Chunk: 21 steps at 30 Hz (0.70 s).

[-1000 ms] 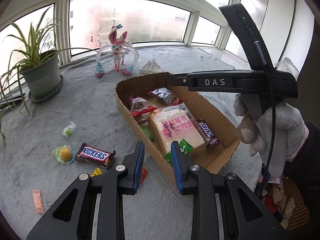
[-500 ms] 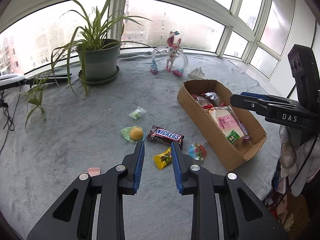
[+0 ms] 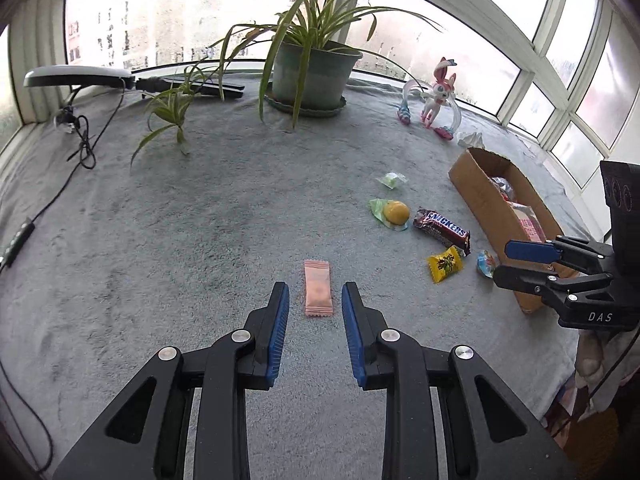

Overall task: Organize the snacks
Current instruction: 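Move both tools back toward the pink wrapper and yellow candy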

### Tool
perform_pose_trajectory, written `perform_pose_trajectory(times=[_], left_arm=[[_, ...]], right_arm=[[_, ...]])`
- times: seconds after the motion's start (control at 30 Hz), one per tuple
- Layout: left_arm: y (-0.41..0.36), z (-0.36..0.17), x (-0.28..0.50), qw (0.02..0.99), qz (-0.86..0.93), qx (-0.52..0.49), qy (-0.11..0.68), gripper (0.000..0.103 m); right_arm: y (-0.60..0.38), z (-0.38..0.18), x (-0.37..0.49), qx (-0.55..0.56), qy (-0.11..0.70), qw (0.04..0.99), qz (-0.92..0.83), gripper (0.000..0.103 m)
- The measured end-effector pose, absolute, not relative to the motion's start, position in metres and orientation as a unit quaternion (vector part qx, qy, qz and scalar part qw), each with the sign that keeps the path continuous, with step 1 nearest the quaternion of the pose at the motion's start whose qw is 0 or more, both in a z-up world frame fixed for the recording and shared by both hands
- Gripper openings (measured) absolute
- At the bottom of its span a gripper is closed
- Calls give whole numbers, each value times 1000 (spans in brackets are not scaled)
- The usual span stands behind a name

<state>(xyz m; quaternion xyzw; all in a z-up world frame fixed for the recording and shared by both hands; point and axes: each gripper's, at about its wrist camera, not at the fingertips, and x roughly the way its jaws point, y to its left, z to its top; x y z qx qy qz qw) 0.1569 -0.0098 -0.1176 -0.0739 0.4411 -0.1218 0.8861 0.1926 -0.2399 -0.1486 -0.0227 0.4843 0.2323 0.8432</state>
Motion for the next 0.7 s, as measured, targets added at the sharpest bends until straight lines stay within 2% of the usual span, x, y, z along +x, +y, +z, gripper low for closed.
perform_pose_trajectory(times=[0.33,0.7], left_arm=[[-18,-146,170,867,-141,-67,474,26],[-20,-162,184,857,-153,-74,486,26]], right_arm=[[-240,-193,209,53,541,820,180,61],[-238,-200,246,76,541,825,143,61]])
